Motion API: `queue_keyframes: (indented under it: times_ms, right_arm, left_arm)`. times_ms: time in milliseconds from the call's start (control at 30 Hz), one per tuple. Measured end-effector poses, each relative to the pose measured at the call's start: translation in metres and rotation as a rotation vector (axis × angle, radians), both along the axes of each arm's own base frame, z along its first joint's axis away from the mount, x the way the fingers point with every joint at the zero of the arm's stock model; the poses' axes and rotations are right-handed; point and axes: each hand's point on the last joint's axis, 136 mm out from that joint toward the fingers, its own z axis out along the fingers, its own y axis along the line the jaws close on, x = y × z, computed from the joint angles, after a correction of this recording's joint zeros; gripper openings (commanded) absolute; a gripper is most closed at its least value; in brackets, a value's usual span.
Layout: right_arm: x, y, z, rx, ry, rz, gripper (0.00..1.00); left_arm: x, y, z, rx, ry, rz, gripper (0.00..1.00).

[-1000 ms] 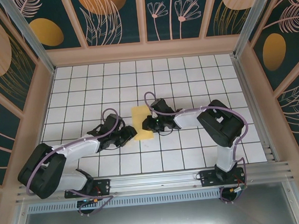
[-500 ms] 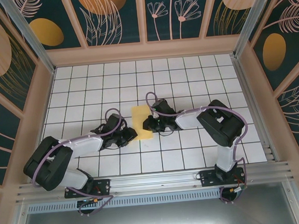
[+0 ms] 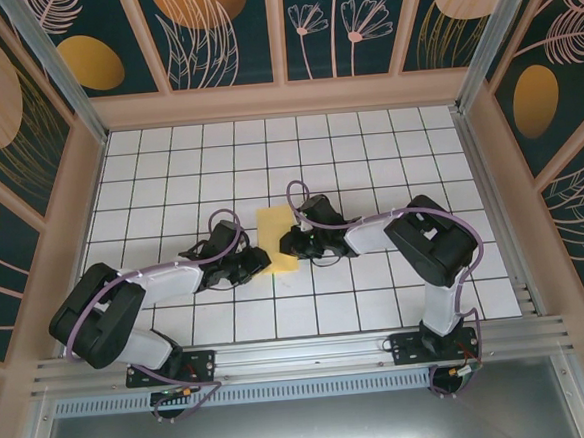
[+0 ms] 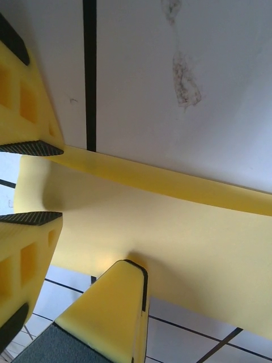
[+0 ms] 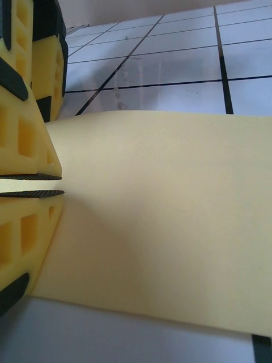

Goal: Fold a paper plane with a square sheet of paper (pick it up from the middle)
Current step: Fold the triangle a second time at the center of the table.

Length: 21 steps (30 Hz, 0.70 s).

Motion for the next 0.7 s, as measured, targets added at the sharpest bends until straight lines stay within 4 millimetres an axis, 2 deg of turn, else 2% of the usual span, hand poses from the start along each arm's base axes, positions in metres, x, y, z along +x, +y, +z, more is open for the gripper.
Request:
queue_keyframes:
  times_ms: [100,300,500,700]
  right_arm:
    - [0.0,0.0,0.0,0.004,0.0,0.001,0.17]
    - [0.0,-0.001,0.001,0.009,0.003,0.003,0.17]
    - [0.001,-0.003,0.001,0.031,0.003,0.004,0.17]
    - [0.001,-0.01,0.003,0.082,0.051,-0.001,0.17]
  left_arm:
    - [0.004,-0.003,0.005,-0.004,-0.021,-0.012,0.35]
    - [0.012,-0.009,0.014,-0.013,-0.078,-0.047,0.43]
    - [0.023,-0.016,0.024,-0.018,-0.145,-0.086,0.41]
    - [0.028,-0.02,0.023,-0.017,-0.172,-0.106,0.39]
